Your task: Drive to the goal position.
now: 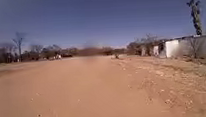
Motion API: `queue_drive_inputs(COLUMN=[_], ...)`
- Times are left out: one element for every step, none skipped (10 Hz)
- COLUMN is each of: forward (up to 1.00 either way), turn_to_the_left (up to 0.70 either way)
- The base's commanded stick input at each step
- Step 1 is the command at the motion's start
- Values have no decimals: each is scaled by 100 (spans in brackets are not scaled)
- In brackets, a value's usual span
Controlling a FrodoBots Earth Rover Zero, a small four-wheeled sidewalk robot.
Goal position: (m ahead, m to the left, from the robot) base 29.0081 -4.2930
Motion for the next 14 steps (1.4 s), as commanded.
queue_drive_inputs(forward=[100, 100, 100, 100, 100, 100, 100, 100, 100, 100, 100, 100, 100, 100], turn_to_the_left=[0, 0, 0, 0, 0, 0, 0, 0, 0, 0, 0, 0, 0, 0])
